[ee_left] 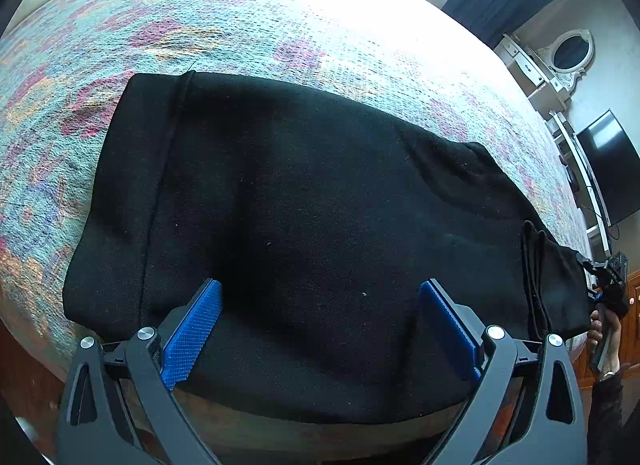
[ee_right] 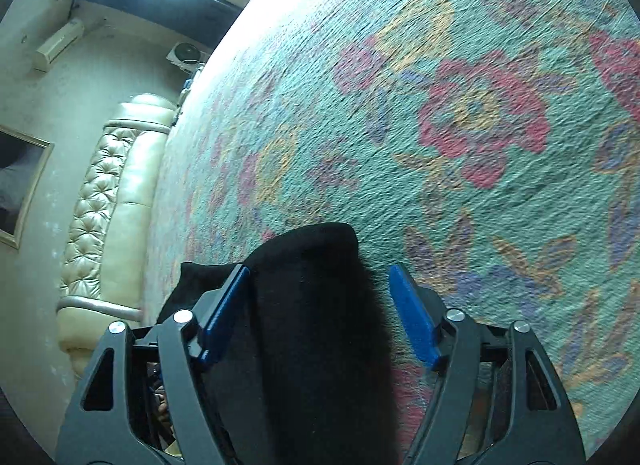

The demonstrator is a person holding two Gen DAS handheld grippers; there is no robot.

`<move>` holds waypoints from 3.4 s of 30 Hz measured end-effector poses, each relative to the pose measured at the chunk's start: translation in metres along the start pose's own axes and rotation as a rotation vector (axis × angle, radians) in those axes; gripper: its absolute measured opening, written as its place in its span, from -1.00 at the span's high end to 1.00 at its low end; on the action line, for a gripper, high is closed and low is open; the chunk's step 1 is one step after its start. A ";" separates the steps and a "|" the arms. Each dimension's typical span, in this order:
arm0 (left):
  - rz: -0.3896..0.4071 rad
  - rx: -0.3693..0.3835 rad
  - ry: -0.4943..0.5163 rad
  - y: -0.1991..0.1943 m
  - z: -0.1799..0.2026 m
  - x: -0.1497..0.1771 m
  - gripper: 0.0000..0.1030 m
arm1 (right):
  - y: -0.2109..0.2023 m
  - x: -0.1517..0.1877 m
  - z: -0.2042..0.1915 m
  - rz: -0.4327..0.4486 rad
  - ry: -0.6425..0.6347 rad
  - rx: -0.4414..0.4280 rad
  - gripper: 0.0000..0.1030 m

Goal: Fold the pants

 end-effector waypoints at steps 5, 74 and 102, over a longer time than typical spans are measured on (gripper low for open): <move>0.000 -0.018 0.019 0.001 0.002 0.001 -0.88 | 0.004 0.001 0.010 0.006 0.026 -0.012 0.39; 0.002 0.459 -0.358 -0.050 -0.158 -0.029 -0.88 | 0.049 0.185 -0.162 -0.064 -0.489 0.315 -0.63; 0.023 0.656 -0.256 -0.100 -0.034 -0.053 0.73 | 0.047 0.190 -0.174 -0.052 -0.504 0.256 -0.69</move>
Point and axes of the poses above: each gripper's, at about its wrist camera, not at the fingertips, and y roughly the way its jaws point, z to its right, x to its underside, the point moved 6 cm from there along y, roughly the way its jaws point, and after that the axes turned 4 degrees about -y, right-handed, at the moved point
